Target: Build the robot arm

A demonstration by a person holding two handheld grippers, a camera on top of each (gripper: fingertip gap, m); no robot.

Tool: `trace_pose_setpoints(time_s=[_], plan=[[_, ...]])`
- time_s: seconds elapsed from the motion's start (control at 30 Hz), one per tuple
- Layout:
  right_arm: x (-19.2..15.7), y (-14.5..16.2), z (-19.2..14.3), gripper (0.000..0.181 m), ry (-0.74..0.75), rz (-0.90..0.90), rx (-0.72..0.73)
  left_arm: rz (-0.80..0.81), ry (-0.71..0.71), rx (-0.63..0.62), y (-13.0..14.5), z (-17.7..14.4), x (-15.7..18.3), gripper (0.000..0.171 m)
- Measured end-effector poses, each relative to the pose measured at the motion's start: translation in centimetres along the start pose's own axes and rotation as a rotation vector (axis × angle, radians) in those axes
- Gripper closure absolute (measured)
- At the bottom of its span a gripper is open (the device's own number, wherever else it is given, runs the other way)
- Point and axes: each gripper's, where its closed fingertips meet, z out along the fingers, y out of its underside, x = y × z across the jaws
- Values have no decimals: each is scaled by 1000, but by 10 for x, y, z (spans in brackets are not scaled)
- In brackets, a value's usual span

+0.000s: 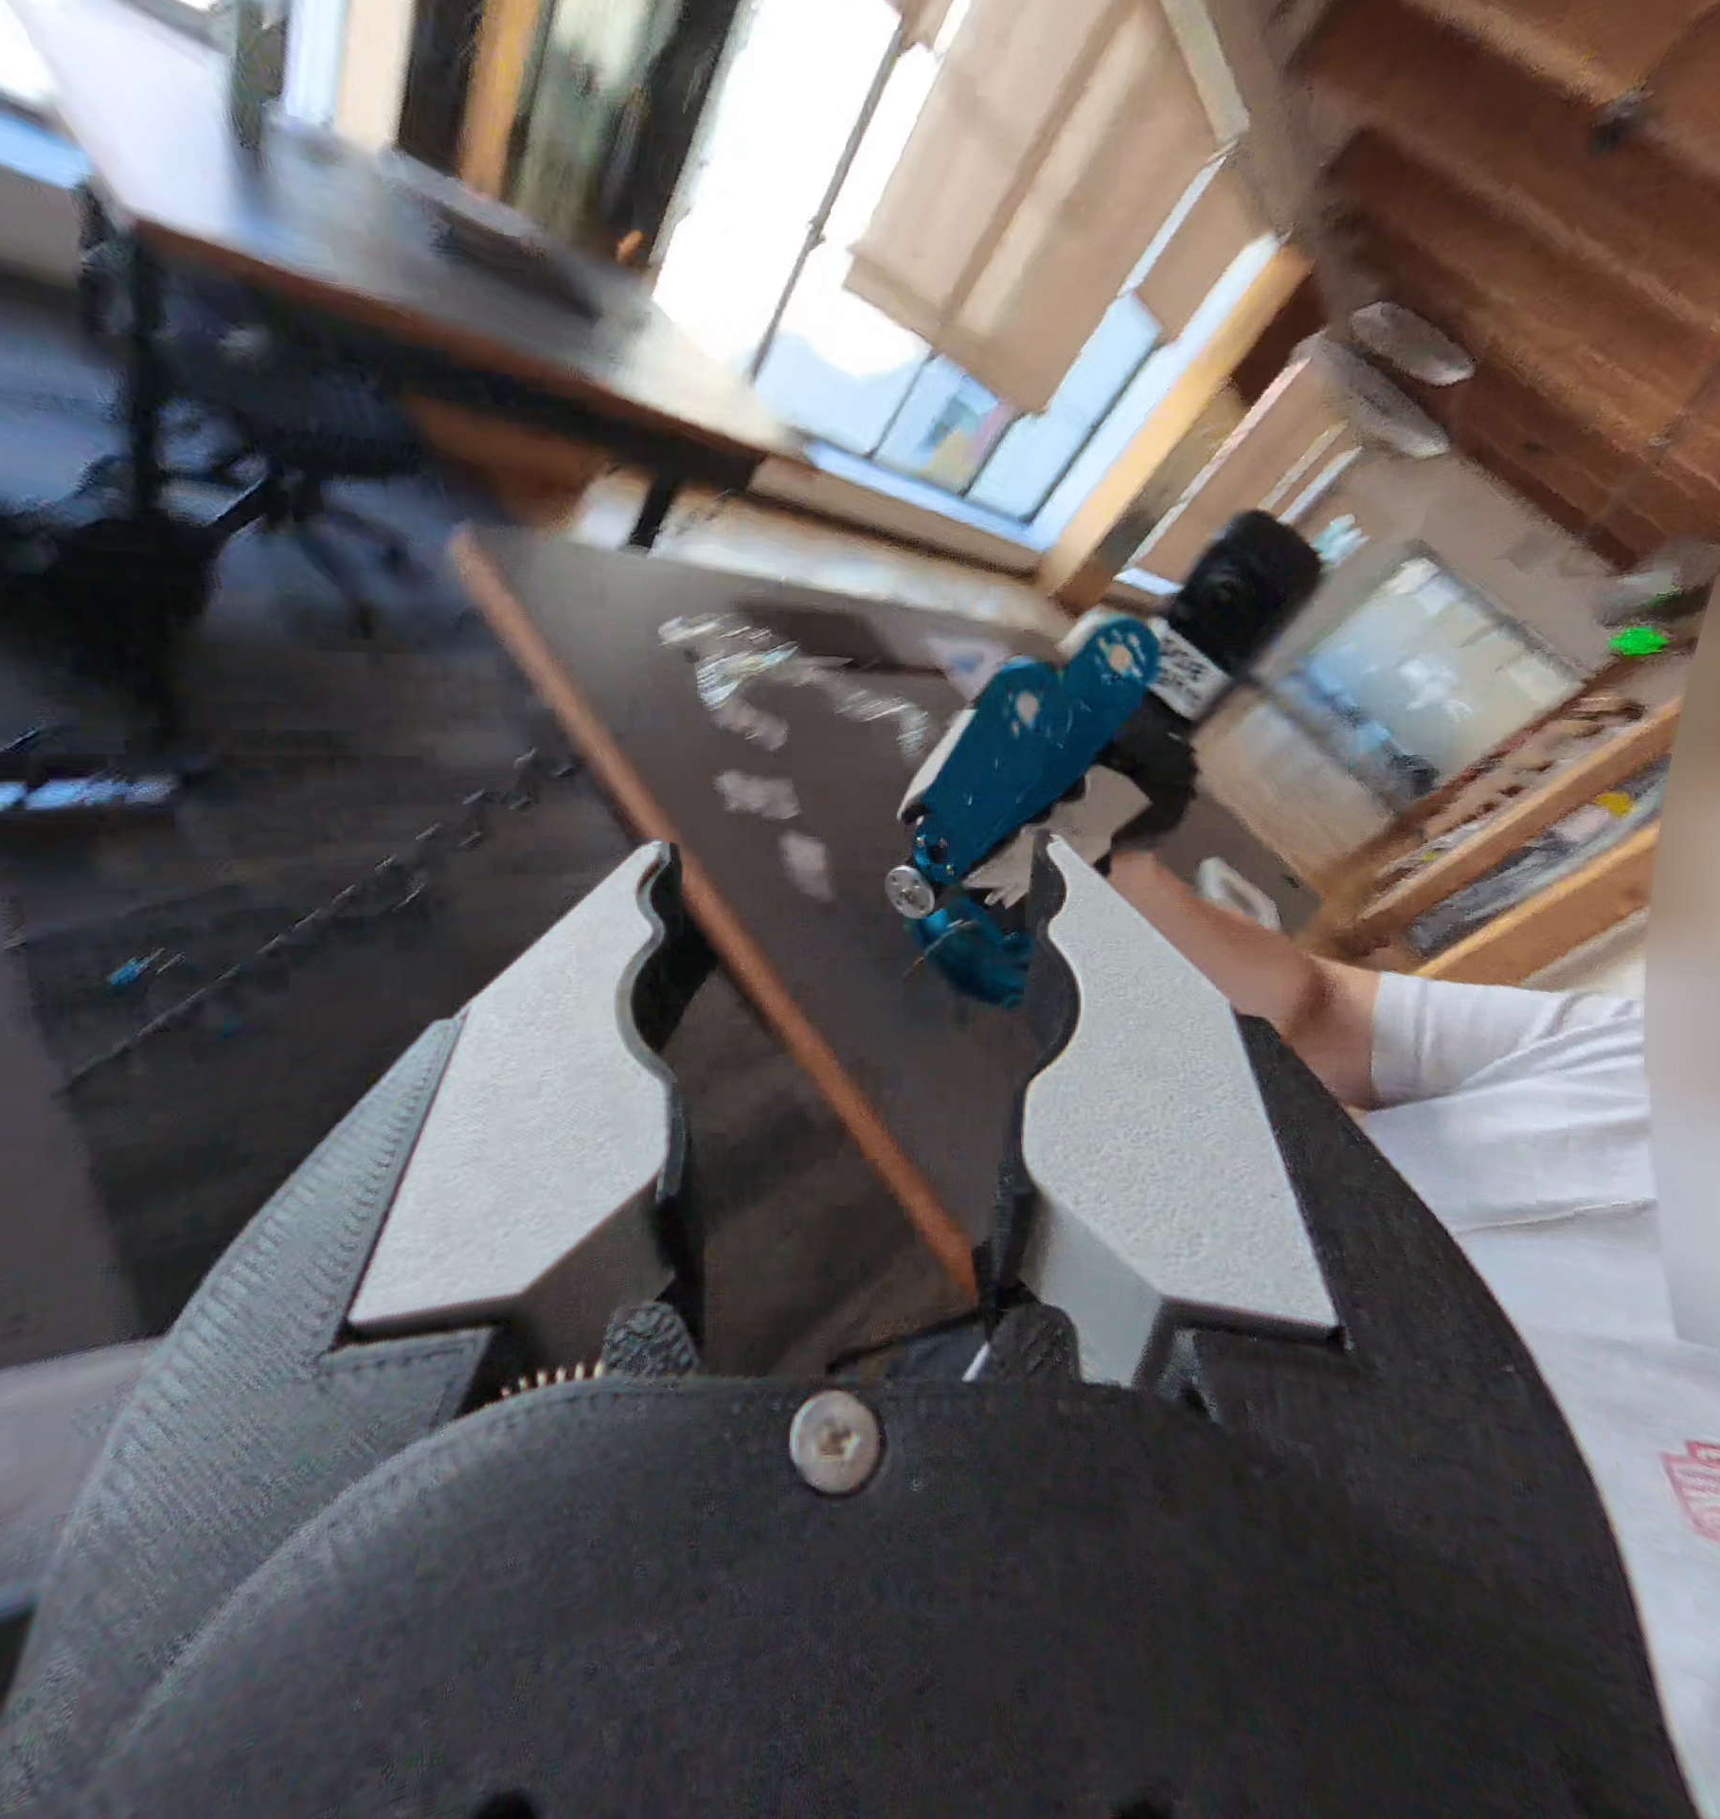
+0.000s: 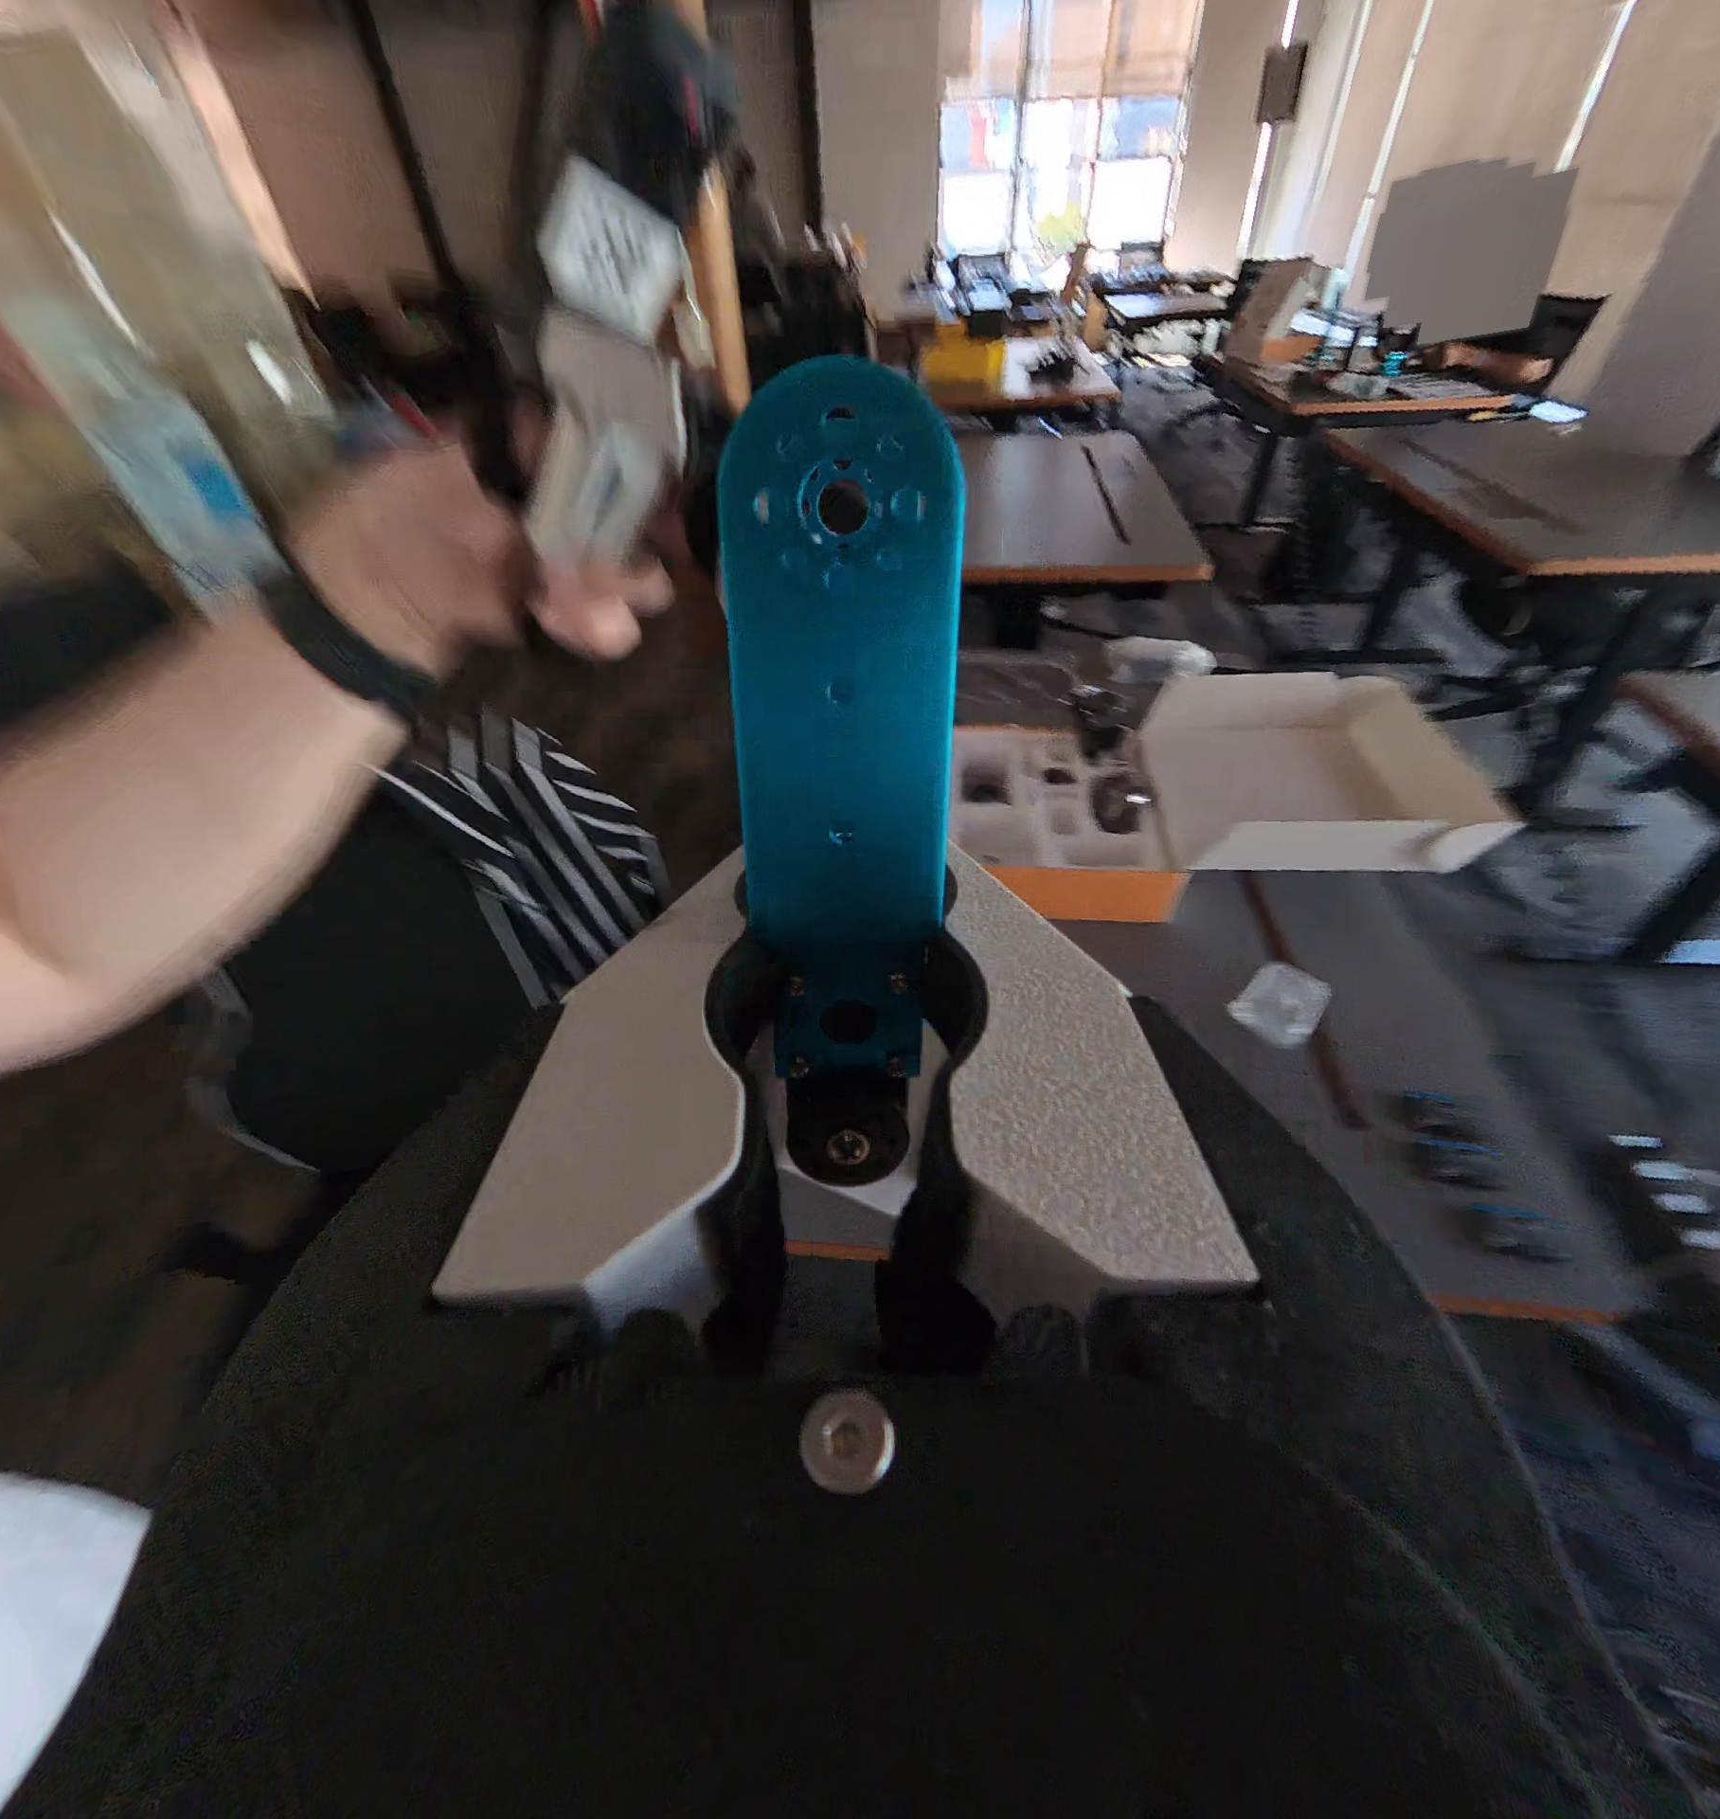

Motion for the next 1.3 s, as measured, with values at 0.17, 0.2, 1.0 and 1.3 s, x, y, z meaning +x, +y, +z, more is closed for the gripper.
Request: trace_pose_setpoints(time_s=[0.17,0.2,1.0,1.3], plan=[[-35,-17,-176,155,-83,282,278,38,474,26,81,149,142,102],[-42,-14,-208,155,-74,311,310,48,537,35,92,179,172,104],[-152,106,-603,155,10,607,618,156,651,15,283,504,486,148],[-149,180,-578,153,-121,783,446,99,569,-80,334,502,434,150]])
